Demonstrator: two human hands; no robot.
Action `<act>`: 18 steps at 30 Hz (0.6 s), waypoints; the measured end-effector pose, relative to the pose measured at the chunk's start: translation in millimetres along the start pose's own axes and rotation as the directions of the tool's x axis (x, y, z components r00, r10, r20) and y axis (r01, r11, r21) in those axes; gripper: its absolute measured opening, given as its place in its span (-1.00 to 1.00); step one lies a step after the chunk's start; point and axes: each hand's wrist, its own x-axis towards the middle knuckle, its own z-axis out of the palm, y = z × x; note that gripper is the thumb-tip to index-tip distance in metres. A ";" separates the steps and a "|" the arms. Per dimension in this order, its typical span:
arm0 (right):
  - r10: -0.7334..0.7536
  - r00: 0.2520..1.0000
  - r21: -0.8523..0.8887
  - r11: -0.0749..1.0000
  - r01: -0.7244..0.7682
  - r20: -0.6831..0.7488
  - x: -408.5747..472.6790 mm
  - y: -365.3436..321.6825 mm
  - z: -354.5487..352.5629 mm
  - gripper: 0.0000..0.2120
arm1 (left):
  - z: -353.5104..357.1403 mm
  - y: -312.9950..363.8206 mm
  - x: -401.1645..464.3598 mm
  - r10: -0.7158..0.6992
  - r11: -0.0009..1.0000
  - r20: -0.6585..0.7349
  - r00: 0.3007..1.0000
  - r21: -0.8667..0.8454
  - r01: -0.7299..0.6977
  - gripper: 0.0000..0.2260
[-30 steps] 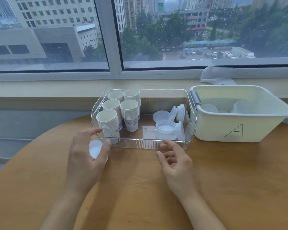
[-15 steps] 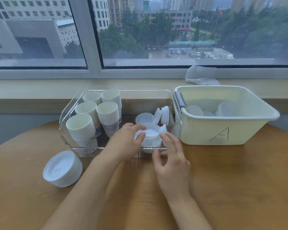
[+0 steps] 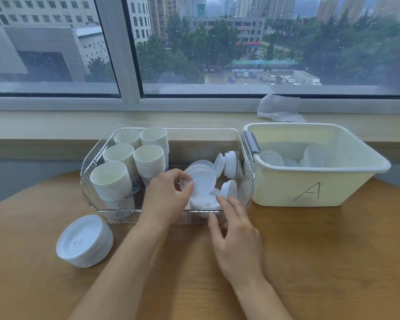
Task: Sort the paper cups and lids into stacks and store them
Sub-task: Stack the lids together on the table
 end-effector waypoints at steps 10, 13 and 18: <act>-0.307 0.887 0.219 0.893 0.394 -0.346 -13.5 -13.0 -10.4 -0.90 | -35.3 -9.6 -63.9 -0.037 0.930 -0.212 0.977 -0.365 -0.044 -0.70; -0.297 0.887 0.272 0.875 0.401 -0.354 -19.7 -17.5 -13.5 -0.91 | -43.7 -24.0 -88.1 -0.101 0.915 -0.210 0.973 -0.403 0.008 -0.71; -0.333 0.901 0.315 0.855 0.413 -0.277 -43.1 -25.8 -16.4 -0.80 | -37.3 -35.1 -118.0 -0.090 0.917 -0.055 0.994 -0.394 0.061 -0.76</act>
